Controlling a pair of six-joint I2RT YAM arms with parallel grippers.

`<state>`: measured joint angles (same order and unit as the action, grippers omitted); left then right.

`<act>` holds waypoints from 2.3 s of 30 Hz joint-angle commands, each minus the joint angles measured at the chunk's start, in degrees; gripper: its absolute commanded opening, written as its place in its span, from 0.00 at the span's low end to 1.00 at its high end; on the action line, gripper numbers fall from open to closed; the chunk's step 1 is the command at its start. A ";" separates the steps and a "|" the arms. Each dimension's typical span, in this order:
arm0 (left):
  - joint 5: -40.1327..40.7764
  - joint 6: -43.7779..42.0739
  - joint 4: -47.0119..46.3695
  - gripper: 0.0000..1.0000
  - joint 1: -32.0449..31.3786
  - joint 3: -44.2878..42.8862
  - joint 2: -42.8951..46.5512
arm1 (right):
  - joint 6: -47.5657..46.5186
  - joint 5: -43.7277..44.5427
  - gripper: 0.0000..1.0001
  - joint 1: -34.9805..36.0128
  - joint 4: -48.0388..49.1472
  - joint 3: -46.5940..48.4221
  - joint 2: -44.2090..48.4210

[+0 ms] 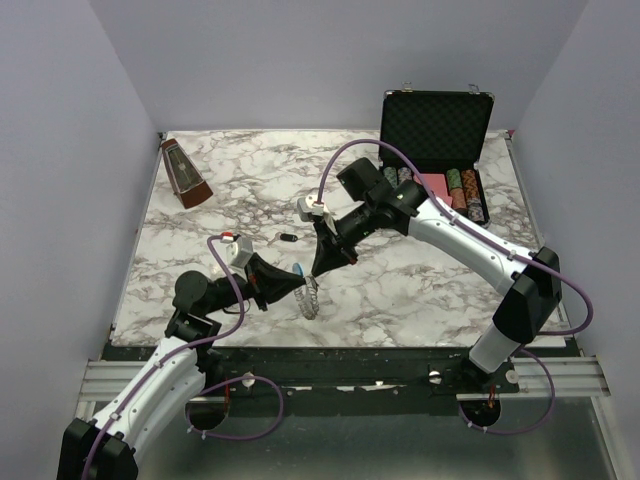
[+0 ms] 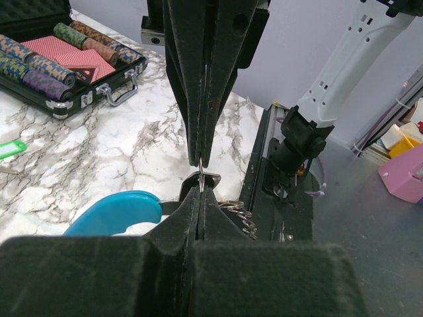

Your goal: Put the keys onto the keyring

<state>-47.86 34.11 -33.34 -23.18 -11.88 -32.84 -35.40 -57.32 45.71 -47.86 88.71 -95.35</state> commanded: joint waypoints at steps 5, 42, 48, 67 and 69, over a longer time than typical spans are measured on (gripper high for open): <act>0.57 0.61 -4.36 0.00 0.33 -0.43 1.11 | 2.53 -1.39 0.01 1.04 3.30 -1.43 -0.10; -3.38 10.36 -4.10 0.00 1.29 -2.45 -2.40 | -7.76 -0.51 0.01 0.78 3.65 -3.19 3.06; -4.26 14.32 -5.86 0.00 1.47 -2.80 -3.72 | -8.81 0.19 0.01 0.78 3.65 -2.75 3.94; -10.85 16.96 -2.43 0.00 2.52 -5.08 -9.17 | -13.82 1.33 0.01 0.78 2.51 -1.34 4.82; -12.08 16.00 -1.03 0.00 2.52 -5.70 -9.96 | -14.70 1.16 0.01 0.78 2.16 -1.43 4.82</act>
<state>-54.59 50.22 -36.25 -20.84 -15.29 -41.69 -47.05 -56.60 46.17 -45.89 85.67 -92.09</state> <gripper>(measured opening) 0.007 0.009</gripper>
